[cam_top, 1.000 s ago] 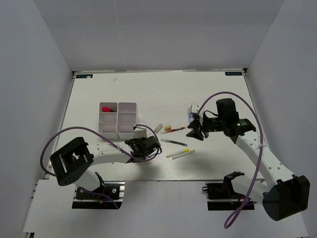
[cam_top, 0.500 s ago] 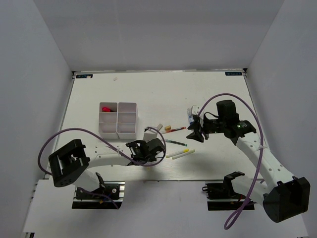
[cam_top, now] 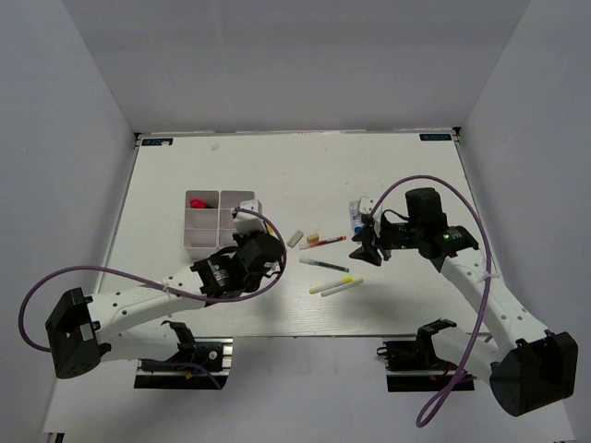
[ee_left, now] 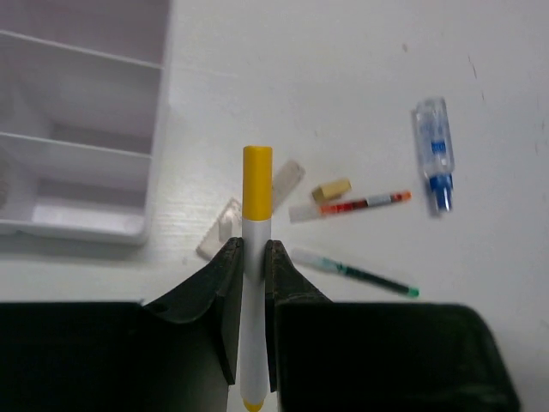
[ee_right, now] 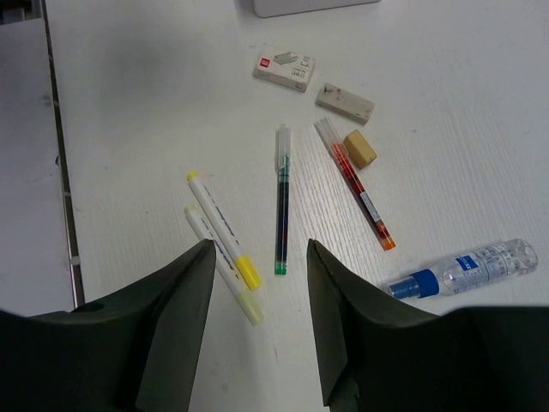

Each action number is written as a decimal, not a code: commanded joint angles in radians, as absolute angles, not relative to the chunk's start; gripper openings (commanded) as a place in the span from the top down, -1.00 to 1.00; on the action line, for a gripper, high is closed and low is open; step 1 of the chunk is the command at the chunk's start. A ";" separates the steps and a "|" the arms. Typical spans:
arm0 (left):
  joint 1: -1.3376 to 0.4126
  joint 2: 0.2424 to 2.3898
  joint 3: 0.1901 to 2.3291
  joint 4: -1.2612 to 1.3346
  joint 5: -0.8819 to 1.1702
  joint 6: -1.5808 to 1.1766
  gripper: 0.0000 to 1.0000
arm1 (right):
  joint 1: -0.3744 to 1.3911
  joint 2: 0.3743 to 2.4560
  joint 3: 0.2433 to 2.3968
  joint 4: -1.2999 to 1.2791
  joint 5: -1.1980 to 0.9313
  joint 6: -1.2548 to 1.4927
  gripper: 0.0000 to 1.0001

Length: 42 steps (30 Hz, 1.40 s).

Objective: Sort the stationery into containers
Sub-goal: Pick up the pen from the center of the board, then place the pen in the storage box.

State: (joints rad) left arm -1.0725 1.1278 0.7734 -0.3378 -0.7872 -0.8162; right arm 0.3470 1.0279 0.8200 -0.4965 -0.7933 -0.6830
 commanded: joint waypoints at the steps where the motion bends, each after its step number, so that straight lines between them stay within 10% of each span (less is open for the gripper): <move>1: -1.040 1.103 0.801 -0.281 -0.988 -0.847 1.00 | 0.339 1.012 0.822 -0.471 -0.808 -0.673 -0.07; 12: -0.919 1.245 0.887 -0.037 -1.278 -0.760 1.00 | 0.337 1.006 0.816 -0.474 -0.819 -0.681 -0.07; 42: -0.641 1.601 0.950 0.252 -1.279 -0.707 1.00 | 0.316 0.974 0.805 -0.502 -0.848 -0.709 -0.07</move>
State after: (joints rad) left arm -0.6434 1.6180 0.9672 0.2058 -1.2583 -0.7132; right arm 0.3218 0.9852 0.8055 -0.4992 -0.8185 -0.6930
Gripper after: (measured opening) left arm 0.235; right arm 0.533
